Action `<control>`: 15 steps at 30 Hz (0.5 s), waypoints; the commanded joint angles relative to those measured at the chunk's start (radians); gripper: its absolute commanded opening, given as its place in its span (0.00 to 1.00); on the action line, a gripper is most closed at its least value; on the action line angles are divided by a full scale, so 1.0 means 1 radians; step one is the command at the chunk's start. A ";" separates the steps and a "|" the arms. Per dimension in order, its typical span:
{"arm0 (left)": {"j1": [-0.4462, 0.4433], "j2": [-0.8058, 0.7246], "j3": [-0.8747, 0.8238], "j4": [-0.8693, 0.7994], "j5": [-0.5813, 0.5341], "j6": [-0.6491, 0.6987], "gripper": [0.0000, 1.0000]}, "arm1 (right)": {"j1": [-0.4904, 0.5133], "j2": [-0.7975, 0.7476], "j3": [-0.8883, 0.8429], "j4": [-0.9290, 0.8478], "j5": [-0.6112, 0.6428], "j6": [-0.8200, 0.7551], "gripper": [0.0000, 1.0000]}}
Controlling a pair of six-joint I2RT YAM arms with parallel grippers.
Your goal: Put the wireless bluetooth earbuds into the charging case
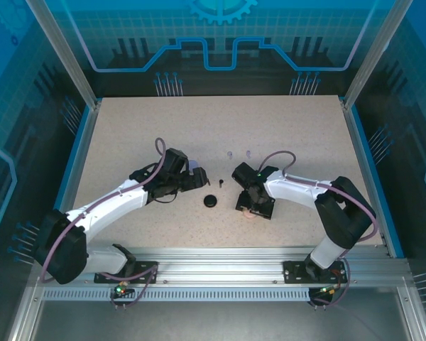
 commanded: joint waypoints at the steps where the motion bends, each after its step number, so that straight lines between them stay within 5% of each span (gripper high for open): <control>1: -0.009 0.014 0.032 0.006 -0.007 -0.012 0.99 | 0.000 0.031 0.031 -0.004 0.009 0.017 0.74; 15: -0.022 0.035 0.053 -0.005 -0.008 -0.005 0.99 | 0.001 0.085 0.068 -0.004 0.011 0.019 0.67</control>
